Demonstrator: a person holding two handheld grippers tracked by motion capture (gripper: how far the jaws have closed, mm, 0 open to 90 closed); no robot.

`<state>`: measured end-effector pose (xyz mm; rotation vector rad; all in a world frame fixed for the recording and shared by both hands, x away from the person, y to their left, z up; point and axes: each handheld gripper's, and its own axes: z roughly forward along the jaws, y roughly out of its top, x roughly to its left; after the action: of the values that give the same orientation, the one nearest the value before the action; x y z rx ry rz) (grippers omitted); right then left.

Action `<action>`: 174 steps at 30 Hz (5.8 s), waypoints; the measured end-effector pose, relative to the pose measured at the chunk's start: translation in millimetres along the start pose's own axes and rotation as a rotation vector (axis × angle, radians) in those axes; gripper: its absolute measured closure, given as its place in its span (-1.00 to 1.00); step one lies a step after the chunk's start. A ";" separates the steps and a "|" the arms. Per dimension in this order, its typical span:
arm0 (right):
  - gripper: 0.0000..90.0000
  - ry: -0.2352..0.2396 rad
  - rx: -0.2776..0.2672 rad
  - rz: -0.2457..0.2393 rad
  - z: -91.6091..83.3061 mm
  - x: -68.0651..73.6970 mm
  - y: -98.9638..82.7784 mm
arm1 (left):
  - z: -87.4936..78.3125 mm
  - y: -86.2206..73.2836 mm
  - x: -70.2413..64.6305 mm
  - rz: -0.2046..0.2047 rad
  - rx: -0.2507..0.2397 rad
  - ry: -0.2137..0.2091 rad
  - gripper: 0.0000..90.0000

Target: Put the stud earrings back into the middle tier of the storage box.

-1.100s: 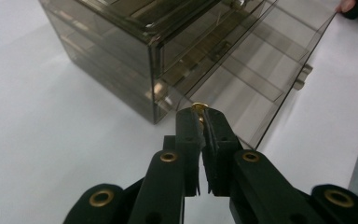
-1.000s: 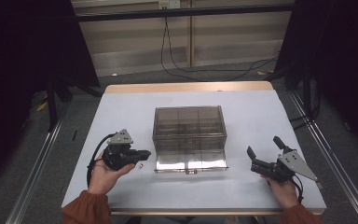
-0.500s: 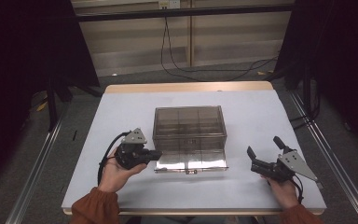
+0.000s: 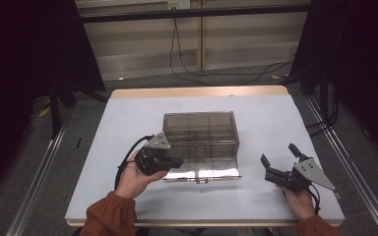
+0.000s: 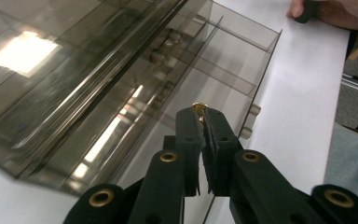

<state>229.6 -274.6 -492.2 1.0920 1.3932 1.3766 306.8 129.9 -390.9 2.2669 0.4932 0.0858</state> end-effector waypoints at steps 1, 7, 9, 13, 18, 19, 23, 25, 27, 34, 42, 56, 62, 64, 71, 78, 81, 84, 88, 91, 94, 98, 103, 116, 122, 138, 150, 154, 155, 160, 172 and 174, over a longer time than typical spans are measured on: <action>-1.00 0.000 0.000 0.000 0.0 0.0 0.0 | 3.1 3.8 -1.4 0.008 0.014 -0.003 0.91; -1.00 -0.001 -0.001 -0.001 0.0 -0.2 0.0 | 12.1 12.9 -3.3 0.036 0.056 -0.016 0.91; -1.00 0.000 -0.001 -0.002 0.0 -0.1 0.0 | 20.0 18.2 -5.8 0.047 0.086 -0.023 0.91; -1.00 0.000 -0.001 -0.002 0.0 -0.1 0.0 | 30.9 25.1 -7.2 0.068 0.140 -0.033 0.91; -1.00 0.000 0.000 0.000 0.0 -0.2 0.0 | 42.8 31.7 -8.9 0.092 0.195 -0.047 0.91; -1.00 0.000 0.001 0.002 0.0 -0.1 0.0 | 44.6 33.4 -8.7 0.093 0.212 -0.041 0.91; -1.00 0.000 0.001 0.001 0.0 -0.1 0.0 | 50.5 39.0 -6.4 0.117 0.255 -0.046 0.91; -1.00 0.000 0.001 0.002 0.0 -0.1 0.0 | 57.3 43.7 -7.3 0.134 0.299 -0.047 0.91; -1.00 -0.001 0.001 0.002 0.0 -0.1 0.0 | 62.6 45.6 -9.0 0.138 0.332 -0.037 0.90; -1.00 0.000 0.000 0.000 0.0 -0.1 0.0 | 79.7 48.5 -11.3 0.166 0.419 -0.038 0.90; -1.00 -0.001 0.001 0.003 0.0 0.0 0.0 | 91.2 52.3 -15.6 0.170 0.455 -0.031 0.90; -1.00 0.000 0.000 0.000 0.0 -0.2 0.0 | 88.3 56.9 -14.4 0.180 0.439 -0.022 0.83; -1.00 0.000 -0.001 -0.002 -0.1 -0.2 0.0 | 77.0 54.2 -15.3 0.163 0.390 -0.024 0.83; -1.00 0.000 -0.001 -0.002 -0.1 -0.2 0.0 | 71.2 51.5 -13.2 0.161 0.360 -0.030 0.83; -1.00 0.000 -0.001 0.000 0.0 -0.1 0.0 | 46.9 34.0 -7.2 0.092 0.218 -0.034 0.84; -1.00 0.000 0.000 0.000 0.0 -0.1 0.0 | 33.9 22.5 -1.6 0.064 0.170 -0.022 0.86; -1.00 0.000 -0.001 -0.002 0.0 -0.1 0.0 | 31.1 20.2 -1.1 0.060 0.157 -0.027 0.86; -1.00 0.000 0.000 0.000 0.0 -0.1 0.0 | 27.6 17.7 -0.8 0.053 0.134 -0.023 0.84; -1.00 0.000 -0.001 -0.001 -0.1 -0.1 0.0 | 19.2 11.5 -0.4 0.036 0.089 -0.022 0.80; -1.00 0.000 -0.001 -0.001 0.0 -0.2 0.0 | 6.5 -2.2 3.2 0.010 0.057 -0.004 0.79; -1.00 0.001 -0.001 -0.002 0.0 -0.1 0.0 | -1.7 -11.8 8.0 -0.017 0.036 0.007 0.79; -1.00 0.000 0.000 -0.002 0.0 0.0 0.0 | -10.3 -20.1 13.1 -0.035 0.030 0.022 0.79; -1.00 0.000 -0.001 -0.001 -0.1 -0.1 0.0 | -22.2 -33.9 19.2 -0.067 0.034 0.057 0.78; -1.00 0.000 0.000 -0.002 0.0 0.0 0.0 | -30.1 -54.8 38.6 -0.087 0.160 0.137 0.65; -0.99 0.000 0.000 0.000 0.0 0.0 0.0 | -28.9 -61.9 47.8 -0.091 0.241 0.145 0.63; -0.99 0.000 0.002 0.002 0.0 0.1 0.0 | -12.6 -72.5 59.8 -0.121 0.376 0.126 0.59; -0.99 0.000 0.002 0.002 0.0 0.0 0.0 | -6.1 -70.2 65.0 -0.140 0.414 0.126 0.69; -0.99 0.000 0.002 0.002 0.0 -0.1 0.0 | -2.2 -68.5 65.3 -0.116 0.439 0.112 0.74; -0.99 0.000 0.002 0.002 0.0 -0.1 0.0 | -2.2 -68.5 65.3 -0.116 0.439 0.112 0.74; -0.99 0.000 0.002 0.002 0.0 0.0 0.0 | 1.7 -68.8 65.6 -0.126 0.446 0.117 0.81; -0.99 0.000 0.002 0.002 0.0 0.0 0.0 | 2.7 -69.9 64.6 -0.128 0.437 0.099 0.89; -0.99 0.000 0.001 0.001 0.0 0.0 0.0 | 2.6 -70.5 62.5 -0.123 0.426 0.114 0.91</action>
<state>229.7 -274.6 -492.2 1.0928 1.3937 1.3770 342.2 194.3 -449.9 2.6491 0.7696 0.0513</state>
